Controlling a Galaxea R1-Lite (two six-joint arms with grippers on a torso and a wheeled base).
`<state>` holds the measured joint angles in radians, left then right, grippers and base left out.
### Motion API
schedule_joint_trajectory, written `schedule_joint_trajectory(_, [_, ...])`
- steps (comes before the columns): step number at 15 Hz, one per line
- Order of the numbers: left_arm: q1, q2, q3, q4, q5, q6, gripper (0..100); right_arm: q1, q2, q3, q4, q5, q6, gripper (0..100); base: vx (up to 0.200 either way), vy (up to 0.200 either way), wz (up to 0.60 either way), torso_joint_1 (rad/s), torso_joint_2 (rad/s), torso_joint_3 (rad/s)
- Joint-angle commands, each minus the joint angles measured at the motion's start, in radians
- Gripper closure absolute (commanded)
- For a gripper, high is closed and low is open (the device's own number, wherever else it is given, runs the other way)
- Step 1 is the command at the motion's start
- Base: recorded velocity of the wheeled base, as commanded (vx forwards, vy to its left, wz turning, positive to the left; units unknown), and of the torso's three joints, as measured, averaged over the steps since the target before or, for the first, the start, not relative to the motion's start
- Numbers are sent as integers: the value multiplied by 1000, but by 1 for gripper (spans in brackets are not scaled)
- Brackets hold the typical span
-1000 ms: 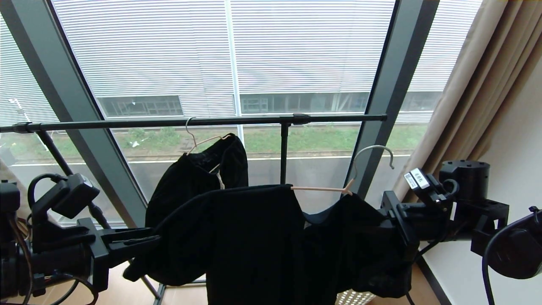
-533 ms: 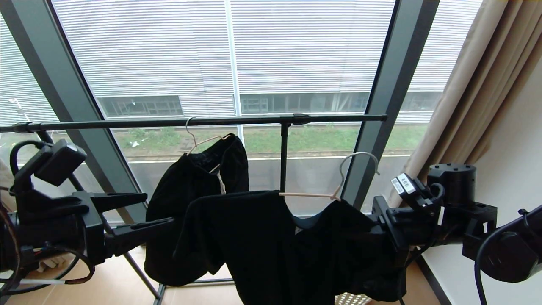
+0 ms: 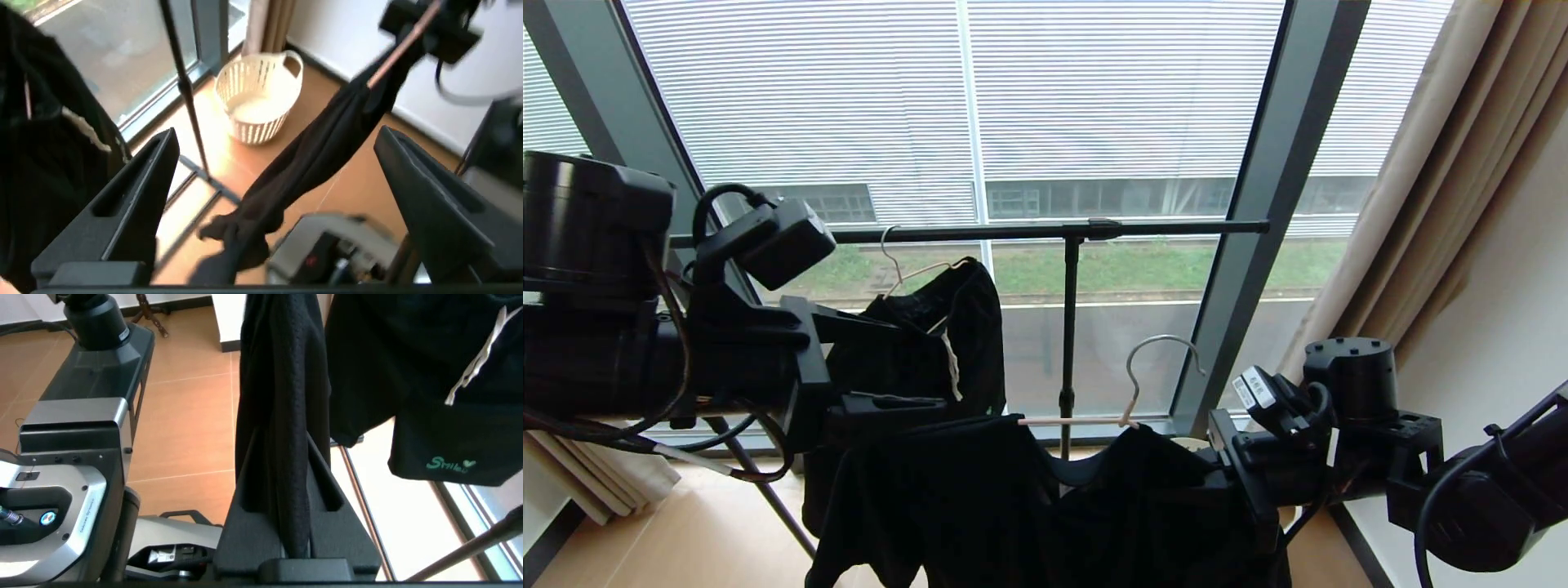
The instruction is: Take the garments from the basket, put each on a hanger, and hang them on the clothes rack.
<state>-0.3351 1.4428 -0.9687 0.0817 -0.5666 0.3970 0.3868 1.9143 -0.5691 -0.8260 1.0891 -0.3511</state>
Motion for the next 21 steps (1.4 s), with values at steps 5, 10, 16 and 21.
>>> schedule_joint_trajectory(5, [-143,119,-19,-2,2,88,0,18,2,6,-1,-2,-2,100,0,0,0,0,0,0])
schedule_joint_trajectory(10, [-208,165,-11,-2,-1,95,0,18,-4,12,-2,-2,-3,100,0,0,0,0,0,0])
schedule_joint_trajectory(16, [-217,199,-2,-5,-1,95,0,18,-29,20,-5,-2,-3,100,0,0,0,0,0,0])
schedule_joint_trajectory(21, [-219,199,-2,-5,-1,94,100,18,-38,26,-7,-2,-5,100,0,0,0,0,0,0])
